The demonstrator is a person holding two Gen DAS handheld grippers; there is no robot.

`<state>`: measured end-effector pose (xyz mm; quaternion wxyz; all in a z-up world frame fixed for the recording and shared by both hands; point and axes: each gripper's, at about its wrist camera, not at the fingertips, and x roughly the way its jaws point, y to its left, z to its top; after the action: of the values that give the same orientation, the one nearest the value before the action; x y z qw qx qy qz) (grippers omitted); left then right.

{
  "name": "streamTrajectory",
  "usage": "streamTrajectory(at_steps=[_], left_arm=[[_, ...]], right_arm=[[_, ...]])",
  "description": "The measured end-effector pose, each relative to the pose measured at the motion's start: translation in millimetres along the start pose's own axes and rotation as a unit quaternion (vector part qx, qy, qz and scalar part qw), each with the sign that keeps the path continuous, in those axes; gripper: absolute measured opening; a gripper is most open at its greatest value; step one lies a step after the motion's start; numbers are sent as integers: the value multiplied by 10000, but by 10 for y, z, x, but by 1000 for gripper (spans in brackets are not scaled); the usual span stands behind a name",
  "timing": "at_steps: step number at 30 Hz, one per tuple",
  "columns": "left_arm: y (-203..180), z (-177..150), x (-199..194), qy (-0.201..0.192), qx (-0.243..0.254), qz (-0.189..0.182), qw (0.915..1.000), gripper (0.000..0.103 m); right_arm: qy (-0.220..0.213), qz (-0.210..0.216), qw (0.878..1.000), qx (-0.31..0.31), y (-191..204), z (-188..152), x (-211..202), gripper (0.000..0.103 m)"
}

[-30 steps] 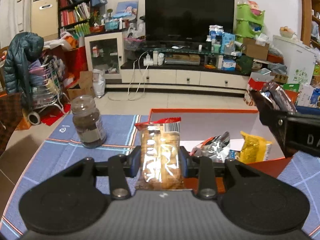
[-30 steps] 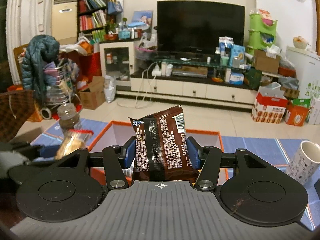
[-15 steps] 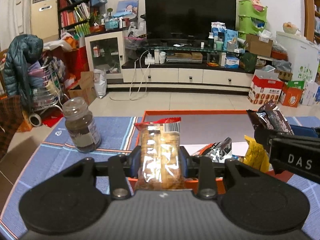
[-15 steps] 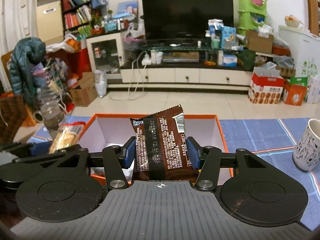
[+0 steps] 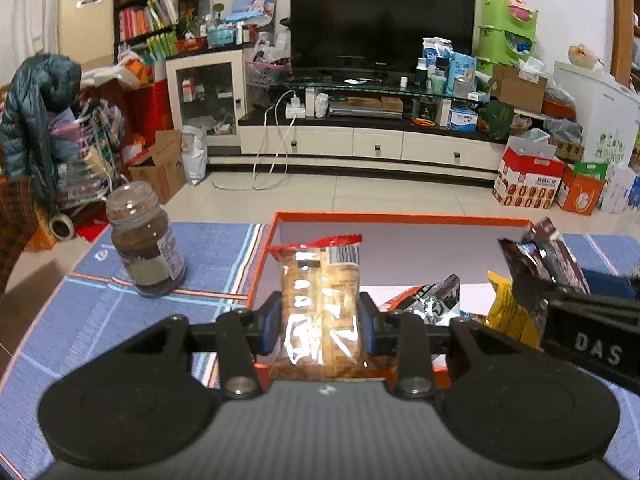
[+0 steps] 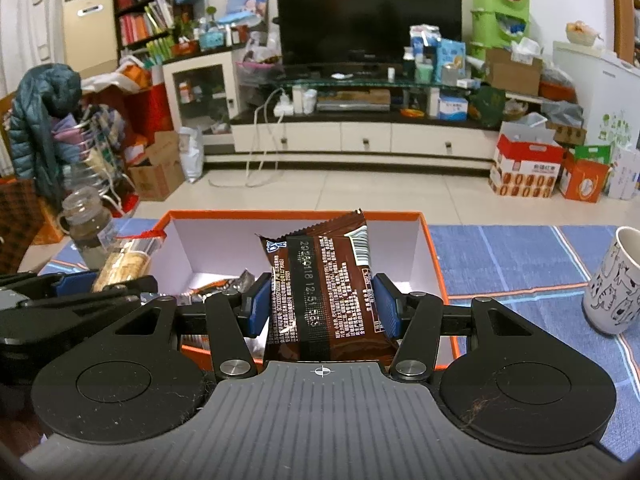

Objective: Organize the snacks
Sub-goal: 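Carry the pastry bag and chocolate bar over the orange box with both grippers, then open both grippers to drop the pastry bag and chocolate bar into the box, then move the left gripper to the green-labelled bread bag while the right gripper reaches a chocolate bar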

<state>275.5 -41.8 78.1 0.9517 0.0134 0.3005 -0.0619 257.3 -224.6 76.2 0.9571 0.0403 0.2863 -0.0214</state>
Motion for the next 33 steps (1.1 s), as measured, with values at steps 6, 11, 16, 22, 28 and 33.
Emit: streamTrajectory(at_steps=[6, 11, 16, 22, 28, 33], left_arm=[[58, 35, 61, -17, -269, -125, 9996, 33], [-42, 16, 143, -59, -180, -292, 9994, 33], [-7, -60, 316, 88, -296, -328, 9990, 63], [65, 23, 41, -361, -486, -457, 9971, 67], [228, 62, -443, -512, -434, -627, 9958, 68], [457, -123, -987, -608, -448, -555, 9956, 72]], right_arm=[[16, 98, 9999, 73, -55, 6, 45, 41], [-2, 336, 9994, 48, 33, 13, 108, 41], [131, 363, 9992, 66, 25, -29, 238, 43], [-502, 336, 9975, 361, -173, 59, -17, 70], [-721, 388, 9949, 588, -371, 129, -335, 70], [-908, 325, 9947, 362, -487, 65, -791, 80]])
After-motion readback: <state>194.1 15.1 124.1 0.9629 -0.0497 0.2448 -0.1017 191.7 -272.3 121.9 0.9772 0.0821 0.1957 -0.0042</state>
